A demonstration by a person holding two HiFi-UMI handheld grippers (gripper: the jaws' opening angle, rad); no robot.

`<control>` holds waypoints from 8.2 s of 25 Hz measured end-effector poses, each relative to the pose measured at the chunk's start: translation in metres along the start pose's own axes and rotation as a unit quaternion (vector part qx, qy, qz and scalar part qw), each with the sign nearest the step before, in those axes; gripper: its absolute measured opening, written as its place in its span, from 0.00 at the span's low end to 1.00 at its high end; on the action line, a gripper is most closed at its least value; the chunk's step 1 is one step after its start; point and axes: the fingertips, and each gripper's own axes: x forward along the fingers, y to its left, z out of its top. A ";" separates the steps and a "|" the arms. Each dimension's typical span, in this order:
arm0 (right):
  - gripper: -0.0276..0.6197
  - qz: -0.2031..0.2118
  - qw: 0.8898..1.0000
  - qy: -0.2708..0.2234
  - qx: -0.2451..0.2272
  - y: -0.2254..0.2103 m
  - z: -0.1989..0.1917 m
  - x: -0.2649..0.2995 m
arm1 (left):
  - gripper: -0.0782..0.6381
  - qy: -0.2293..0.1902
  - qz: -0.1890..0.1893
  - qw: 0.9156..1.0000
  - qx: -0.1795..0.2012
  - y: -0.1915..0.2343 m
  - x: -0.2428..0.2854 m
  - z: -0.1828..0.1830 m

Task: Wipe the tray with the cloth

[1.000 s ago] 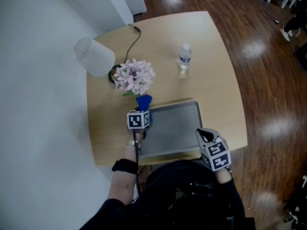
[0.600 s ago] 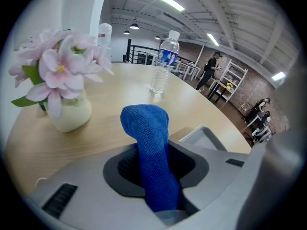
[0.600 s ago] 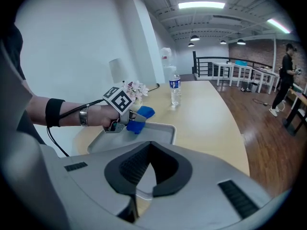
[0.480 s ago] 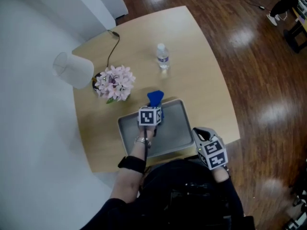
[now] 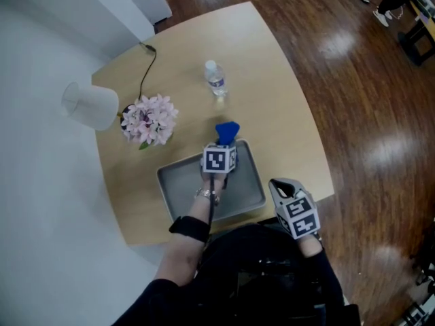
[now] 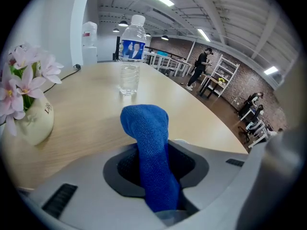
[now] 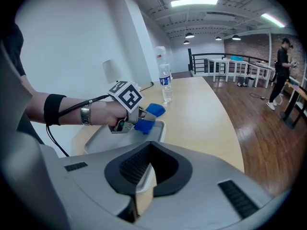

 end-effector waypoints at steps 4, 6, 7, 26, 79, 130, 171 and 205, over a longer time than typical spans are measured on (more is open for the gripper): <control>0.05 -0.001 1.000 0.008 0.003 -0.009 -0.008 -0.003 | 0.29 -0.006 -0.010 1.000 0.000 -0.020 0.010 0.010; 0.05 -0.002 1.000 0.007 0.004 -0.014 -0.010 -0.006 | 0.29 -0.003 -0.017 1.000 -0.004 -0.031 0.015 0.014; 0.05 -0.003 1.000 0.007 0.005 -0.016 -0.011 -0.007 | 0.29 0.000 -0.018 1.000 -0.005 -0.035 0.017 0.015; 0.05 0.032 0.999 -0.006 -0.011 -0.035 0.001 -0.012 | 0.29 -0.025 0.037 0.998 -0.034 -0.064 0.018 0.014; 0.05 -0.055 0.998 -0.029 0.025 0.013 -0.054 -0.069 | 0.29 0.112 -0.159 0.950 0.245 -0.170 -0.061 -0.208; 0.05 0.038 0.997 0.016 -0.072 0.122 -0.037 -0.013 | 0.30 -0.005 -0.018 1.000 -0.022 0.085 -0.208 -0.301; 0.05 0.059 0.994 0.049 -0.072 0.105 -0.007 0.033 | 0.28 -0.013 0.084 0.982 -0.168 0.151 -0.199 -0.279; 0.05 0.042 0.997 0.044 -0.044 0.072 0.005 0.039 | 0.29 -0.025 0.088 0.985 -0.149 0.246 -0.140 -0.141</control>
